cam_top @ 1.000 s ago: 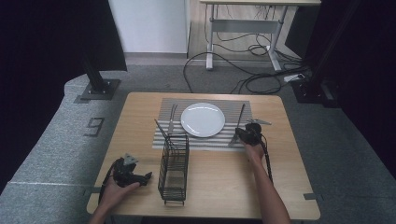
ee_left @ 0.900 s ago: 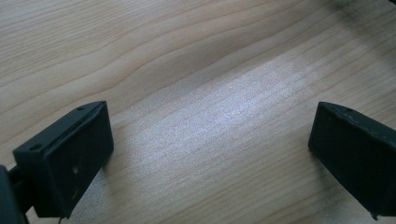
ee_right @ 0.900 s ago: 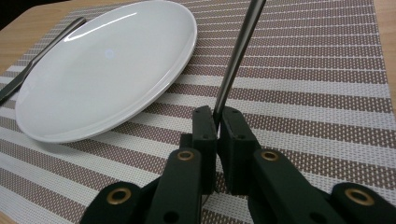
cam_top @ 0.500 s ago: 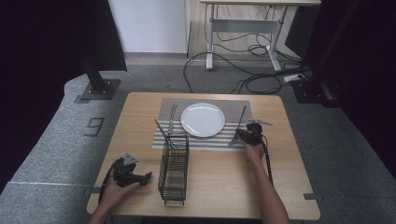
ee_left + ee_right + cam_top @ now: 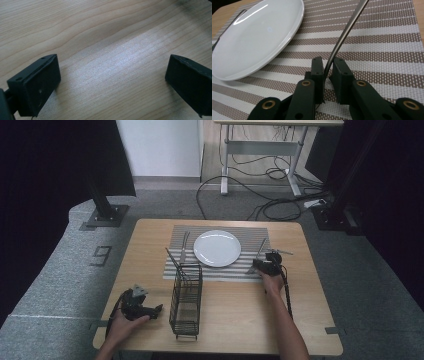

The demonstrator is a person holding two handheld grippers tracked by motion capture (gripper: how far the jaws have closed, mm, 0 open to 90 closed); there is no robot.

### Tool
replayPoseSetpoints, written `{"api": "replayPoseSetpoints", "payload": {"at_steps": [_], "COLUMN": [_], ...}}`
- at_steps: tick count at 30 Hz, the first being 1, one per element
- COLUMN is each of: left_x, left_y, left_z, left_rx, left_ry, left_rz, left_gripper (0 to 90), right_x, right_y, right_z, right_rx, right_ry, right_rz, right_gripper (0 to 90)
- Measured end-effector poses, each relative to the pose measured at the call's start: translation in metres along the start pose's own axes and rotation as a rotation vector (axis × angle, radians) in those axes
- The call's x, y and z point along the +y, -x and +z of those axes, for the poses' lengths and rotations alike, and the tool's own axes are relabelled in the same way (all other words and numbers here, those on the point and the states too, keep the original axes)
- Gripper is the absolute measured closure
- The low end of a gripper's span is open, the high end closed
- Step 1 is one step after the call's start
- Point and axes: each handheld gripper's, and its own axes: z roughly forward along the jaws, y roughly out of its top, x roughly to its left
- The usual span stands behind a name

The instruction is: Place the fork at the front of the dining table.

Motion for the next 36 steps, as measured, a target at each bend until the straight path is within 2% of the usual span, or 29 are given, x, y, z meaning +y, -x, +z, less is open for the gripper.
{"api": "replayPoseSetpoints", "payload": {"at_steps": [10, 18, 21, 23, 28, 32, 36], "left_x": [0.000, 0.000, 0.000, 0.000, 0.000, 0.000, 0.000], "left_y": [0.000, 0.000, 0.000, 0.000, 0.000, 0.000, 0.000], "left_z": [0.000, 0.000, 0.000, 0.000, 0.000, 0.000, 0.000], "left_rx": [0.000, 0.000, 0.000, 0.000, 0.001, 0.002, 0.002], "left_ry": [0.000, 0.000, 0.000, 0.000, 0.000, -0.001, -0.002], "left_rz": [0.000, 0.000, 0.001, 0.000, 0.001, 0.000, 0.001], "left_gripper": [0.0, 0.0, 0.0, 0.0, 0.0, 0.0, 0.0], "right_x": [-0.001, -0.001, 0.000, 0.001, 0.003, -0.008, -0.022], "right_y": [0.001, 0.000, -0.001, -0.004, -0.021, -0.034, -0.036], "right_z": [0.001, 0.001, -0.002, -0.006, -0.019, -0.028, -0.031], "right_rx": [-0.019, -0.025, -0.037, -0.043, -0.045, -0.076, -0.096], "right_ry": [-0.012, -0.016, -0.018, -0.010, -0.014, -0.021, -0.047], "right_rz": [0.009, -0.013, -0.044, -0.078, -0.176, -0.238, -0.262], "right_gripper": [81.9, 80.8, 76.8, 71.1, 54.6, 47.8, 46.2]}}
